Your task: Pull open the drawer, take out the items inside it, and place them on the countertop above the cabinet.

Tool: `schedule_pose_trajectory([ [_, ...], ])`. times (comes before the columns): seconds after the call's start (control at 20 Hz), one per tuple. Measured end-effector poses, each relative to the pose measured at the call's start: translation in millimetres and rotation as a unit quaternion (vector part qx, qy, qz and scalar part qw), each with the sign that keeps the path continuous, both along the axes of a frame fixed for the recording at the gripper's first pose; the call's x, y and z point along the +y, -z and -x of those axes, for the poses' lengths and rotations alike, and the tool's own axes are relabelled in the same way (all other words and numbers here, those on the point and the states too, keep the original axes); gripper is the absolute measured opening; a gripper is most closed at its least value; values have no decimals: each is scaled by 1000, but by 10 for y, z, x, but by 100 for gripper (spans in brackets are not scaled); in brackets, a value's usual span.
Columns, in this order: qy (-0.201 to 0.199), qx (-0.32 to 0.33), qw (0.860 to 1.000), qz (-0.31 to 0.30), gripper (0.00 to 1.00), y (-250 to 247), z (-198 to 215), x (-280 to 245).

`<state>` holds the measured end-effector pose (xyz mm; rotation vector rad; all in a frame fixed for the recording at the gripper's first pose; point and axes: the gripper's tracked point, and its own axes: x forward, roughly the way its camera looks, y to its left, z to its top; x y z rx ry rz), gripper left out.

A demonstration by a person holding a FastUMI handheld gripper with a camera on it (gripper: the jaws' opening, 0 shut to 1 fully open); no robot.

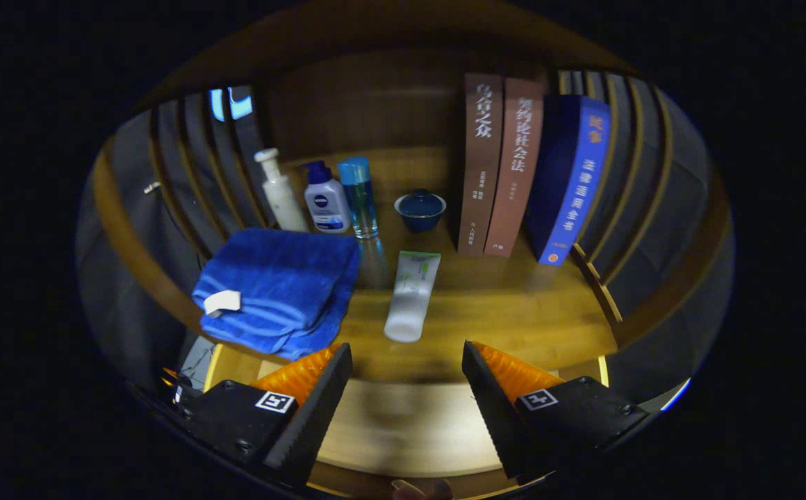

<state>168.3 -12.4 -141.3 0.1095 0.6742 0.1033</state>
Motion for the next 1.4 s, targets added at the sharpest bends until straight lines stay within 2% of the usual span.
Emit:
schedule_pose_trajectory([
  [0.2,10,-109,994,-30,100,-335,747,102],
  [0.4,22,-194,981,-17,100,-394,1409,116],
  [0.5,24,-225,974,-10,100,-300,1656,150],
  [0.65,28,-234,972,3,100,59,1968,154],
  [0.85,36,-206,978,-17,100,671,2123,197],
  [1.1,46,-178,983,-11,100,1144,2045,170],
  [1.4,64,-186,980,-6,98,1158,1988,136],
])
